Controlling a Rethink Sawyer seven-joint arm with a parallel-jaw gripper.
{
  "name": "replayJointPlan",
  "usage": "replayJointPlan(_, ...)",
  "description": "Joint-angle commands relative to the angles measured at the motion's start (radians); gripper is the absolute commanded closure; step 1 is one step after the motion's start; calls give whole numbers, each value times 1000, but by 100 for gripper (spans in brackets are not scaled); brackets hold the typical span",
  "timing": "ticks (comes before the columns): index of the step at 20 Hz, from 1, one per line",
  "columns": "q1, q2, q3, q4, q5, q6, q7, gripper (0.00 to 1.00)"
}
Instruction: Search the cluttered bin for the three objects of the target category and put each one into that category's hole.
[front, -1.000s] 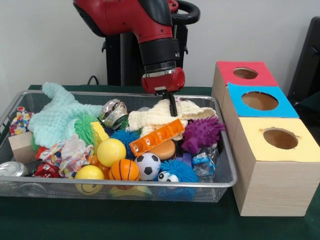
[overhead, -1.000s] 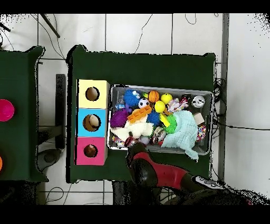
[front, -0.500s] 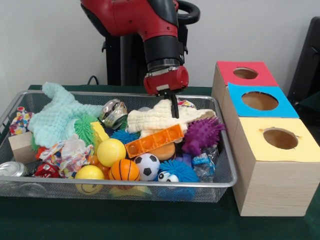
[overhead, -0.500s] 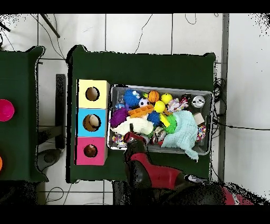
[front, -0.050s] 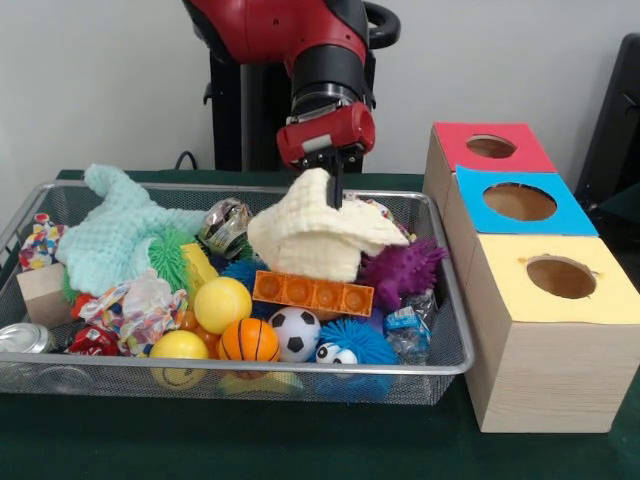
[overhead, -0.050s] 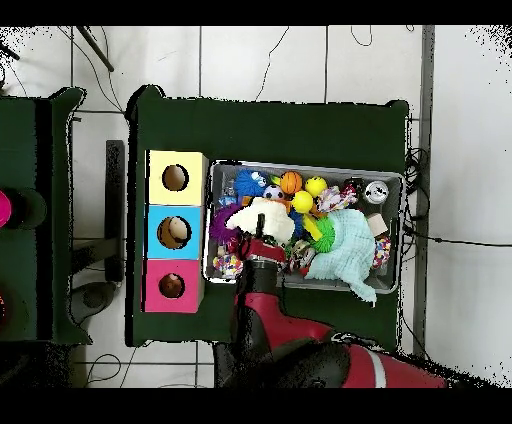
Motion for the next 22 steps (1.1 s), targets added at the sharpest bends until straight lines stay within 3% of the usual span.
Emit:
replayJointPlan(1,25,-9,-75,-137,124,-106,47,100)
replayJointPlan(5,27,4,-84,-115,193,-147,99,100)
replayJointPlan(13,37,36,-79,-19,454,-348,250,100)
replayJointPlan(19,56,26,-60,48,618,-366,307,100)
replayJointPlan(22,57,29,-60,45,620,-335,306,100)
